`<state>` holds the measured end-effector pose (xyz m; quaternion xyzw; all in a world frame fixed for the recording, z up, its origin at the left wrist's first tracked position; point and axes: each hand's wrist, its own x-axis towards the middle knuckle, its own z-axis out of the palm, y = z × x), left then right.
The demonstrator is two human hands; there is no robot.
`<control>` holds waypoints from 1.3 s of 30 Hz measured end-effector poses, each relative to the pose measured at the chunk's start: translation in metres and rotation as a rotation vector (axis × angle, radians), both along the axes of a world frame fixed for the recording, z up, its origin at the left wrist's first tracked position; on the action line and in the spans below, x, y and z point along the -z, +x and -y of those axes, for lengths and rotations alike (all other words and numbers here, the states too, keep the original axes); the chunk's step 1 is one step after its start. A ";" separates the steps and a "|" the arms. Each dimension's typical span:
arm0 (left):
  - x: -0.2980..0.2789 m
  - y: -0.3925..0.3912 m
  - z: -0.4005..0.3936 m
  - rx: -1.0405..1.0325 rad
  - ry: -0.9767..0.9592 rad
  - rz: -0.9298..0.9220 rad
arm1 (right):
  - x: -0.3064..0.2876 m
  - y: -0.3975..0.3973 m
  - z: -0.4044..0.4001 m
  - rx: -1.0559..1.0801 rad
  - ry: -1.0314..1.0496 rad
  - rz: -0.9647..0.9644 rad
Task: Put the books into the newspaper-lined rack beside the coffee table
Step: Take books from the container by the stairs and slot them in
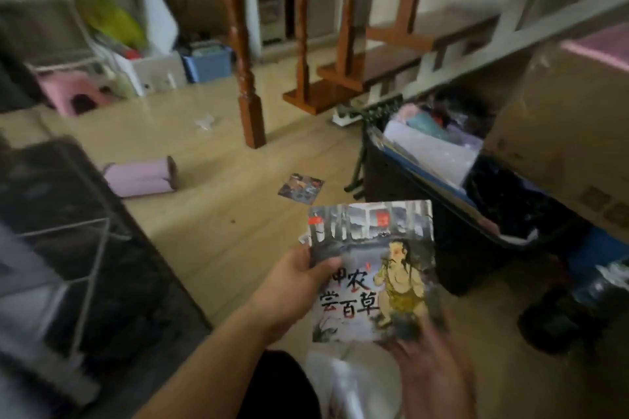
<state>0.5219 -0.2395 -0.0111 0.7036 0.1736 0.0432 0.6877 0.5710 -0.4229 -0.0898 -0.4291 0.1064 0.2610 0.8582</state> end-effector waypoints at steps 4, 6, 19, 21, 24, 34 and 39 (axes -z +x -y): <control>-0.062 -0.059 -0.051 0.195 0.361 0.005 | -0.088 -0.016 -0.006 -0.125 -0.330 0.352; -0.084 -0.091 -0.064 0.256 0.502 -0.035 | -0.128 -0.029 -0.021 -0.222 -0.421 0.493; -0.206 -0.350 -0.149 -0.379 0.628 0.032 | -0.303 -0.178 -0.182 -0.312 -0.571 1.322; -0.222 -0.377 -0.163 -0.503 0.680 0.110 | -0.333 -0.201 -0.211 -0.243 -0.650 1.724; -0.240 -0.402 -0.193 -0.662 0.678 0.249 | -0.381 -0.226 -0.259 -0.190 -0.657 2.082; -0.260 -0.366 -0.297 -1.205 0.593 0.424 | -0.432 -0.239 -0.412 -0.150 -0.748 2.219; -0.238 -0.355 -0.306 -1.161 0.591 0.377 | -0.402 -0.227 -0.435 -0.198 -0.767 2.205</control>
